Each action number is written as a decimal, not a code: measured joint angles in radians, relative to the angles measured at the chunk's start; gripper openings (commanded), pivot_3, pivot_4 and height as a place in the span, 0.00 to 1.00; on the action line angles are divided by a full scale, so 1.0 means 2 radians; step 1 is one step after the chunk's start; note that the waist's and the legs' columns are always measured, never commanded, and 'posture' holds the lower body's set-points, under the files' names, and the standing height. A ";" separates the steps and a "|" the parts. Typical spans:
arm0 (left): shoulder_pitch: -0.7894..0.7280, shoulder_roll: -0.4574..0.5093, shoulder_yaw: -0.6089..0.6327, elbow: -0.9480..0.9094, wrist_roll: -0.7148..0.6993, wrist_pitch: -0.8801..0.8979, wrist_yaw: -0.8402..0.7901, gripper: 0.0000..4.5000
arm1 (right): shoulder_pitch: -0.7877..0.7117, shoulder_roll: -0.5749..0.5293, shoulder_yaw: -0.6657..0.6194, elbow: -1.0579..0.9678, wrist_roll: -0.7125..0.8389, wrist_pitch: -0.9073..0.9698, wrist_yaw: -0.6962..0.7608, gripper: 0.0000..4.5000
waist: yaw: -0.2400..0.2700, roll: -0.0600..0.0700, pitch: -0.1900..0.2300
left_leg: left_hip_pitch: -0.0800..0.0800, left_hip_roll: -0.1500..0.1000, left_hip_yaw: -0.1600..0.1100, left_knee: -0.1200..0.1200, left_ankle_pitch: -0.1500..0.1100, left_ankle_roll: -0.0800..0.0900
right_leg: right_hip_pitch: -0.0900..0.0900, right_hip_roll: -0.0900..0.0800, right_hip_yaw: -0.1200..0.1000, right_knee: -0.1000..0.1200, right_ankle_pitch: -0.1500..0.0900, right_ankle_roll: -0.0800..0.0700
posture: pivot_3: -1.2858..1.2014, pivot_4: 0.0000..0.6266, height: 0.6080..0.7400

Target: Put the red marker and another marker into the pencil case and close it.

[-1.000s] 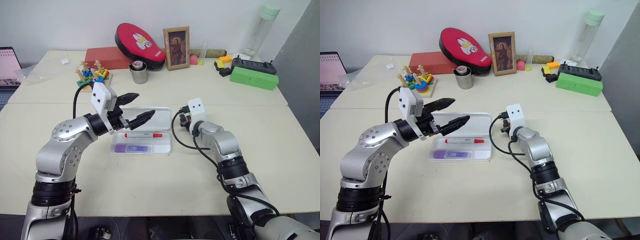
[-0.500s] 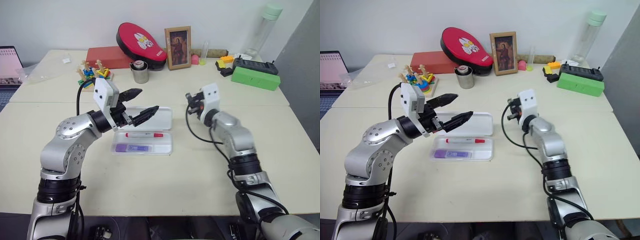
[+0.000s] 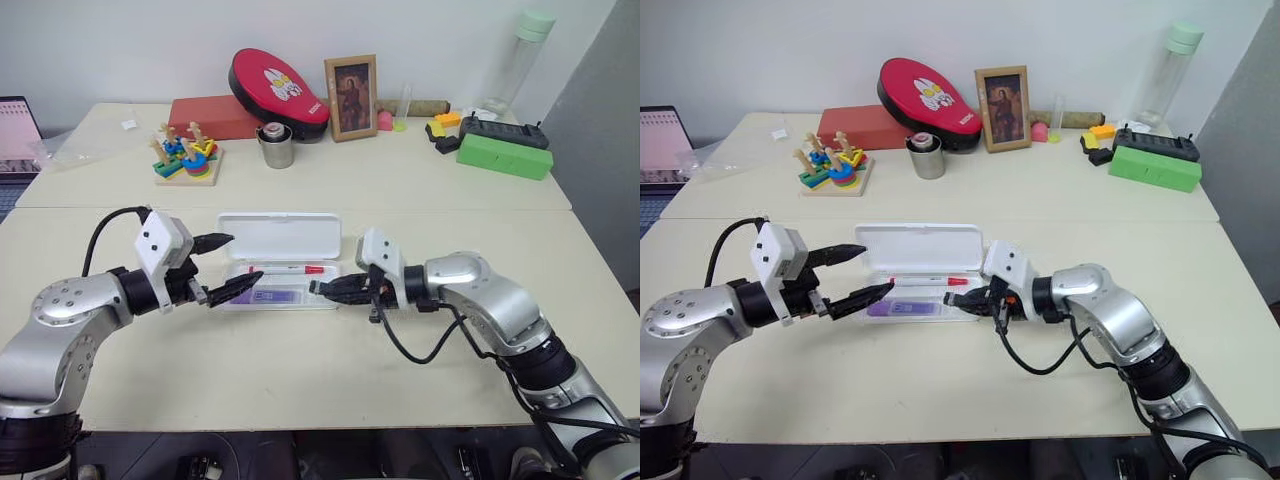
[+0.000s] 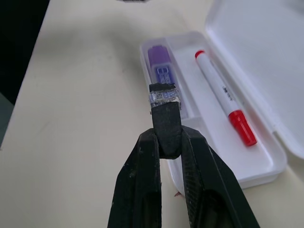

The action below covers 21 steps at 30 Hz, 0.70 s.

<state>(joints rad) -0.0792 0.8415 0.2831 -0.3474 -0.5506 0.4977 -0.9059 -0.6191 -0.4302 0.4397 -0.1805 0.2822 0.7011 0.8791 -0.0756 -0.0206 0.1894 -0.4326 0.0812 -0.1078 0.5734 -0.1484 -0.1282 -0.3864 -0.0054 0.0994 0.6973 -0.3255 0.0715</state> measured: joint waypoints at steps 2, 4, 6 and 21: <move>0.015 0.000 0.001 -0.021 -0.003 0.004 0.000 1.00 | -0.007 0.014 0.018 0.027 -0.018 -0.004 -0.008 0.06 | 0.001 0.000 0.000 | 0.000 0.000 0.000 0.000 0.000 0.000 | 0.000 0.000 0.000 0.000 0.000 0.000 | 0.52 0.24 1.00; 0.025 0.000 0.004 -0.036 -0.010 0.012 0.001 1.00 | -0.017 0.025 0.027 0.053 -0.036 -0.013 -0.011 0.06 | 0.002 0.000 0.000 | 0.000 0.000 0.000 0.000 0.000 0.000 | 0.000 0.000 0.000 0.000 0.000 0.000 | 0.52 0.24 1.00; 0.029 -0.001 0.006 -0.048 -0.016 0.015 0.003 1.00 | -0.022 0.030 0.028 0.071 -0.047 -0.021 -0.012 0.06 | 0.003 0.000 0.000 | 0.000 0.000 0.000 0.000 0.000 0.000 | 0.000 0.000 0.000 0.000 0.001 -0.001 | 0.52 0.24 1.00; 0.041 -0.008 0.010 -0.061 -0.021 0.022 0.032 1.00 | -0.032 0.038 0.021 0.094 -0.071 -0.042 0.013 0.81 | 0.007 0.000 0.000 | 0.000 0.000 0.000 0.000 0.000 0.000 | 0.000 0.000 0.000 0.000 0.001 -0.001 | 0.52 0.24 1.00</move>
<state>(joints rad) 0.0026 0.8261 0.3036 -0.4692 -0.5920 0.5412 -0.8419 -0.6824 -0.3546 0.4815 0.0078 0.1400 0.6163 0.9057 -0.0613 -0.0206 0.1895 -0.4329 0.0812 -0.1077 0.5727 -0.1485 -0.1282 -0.3868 -0.0054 0.0992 0.6970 -0.3244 0.0689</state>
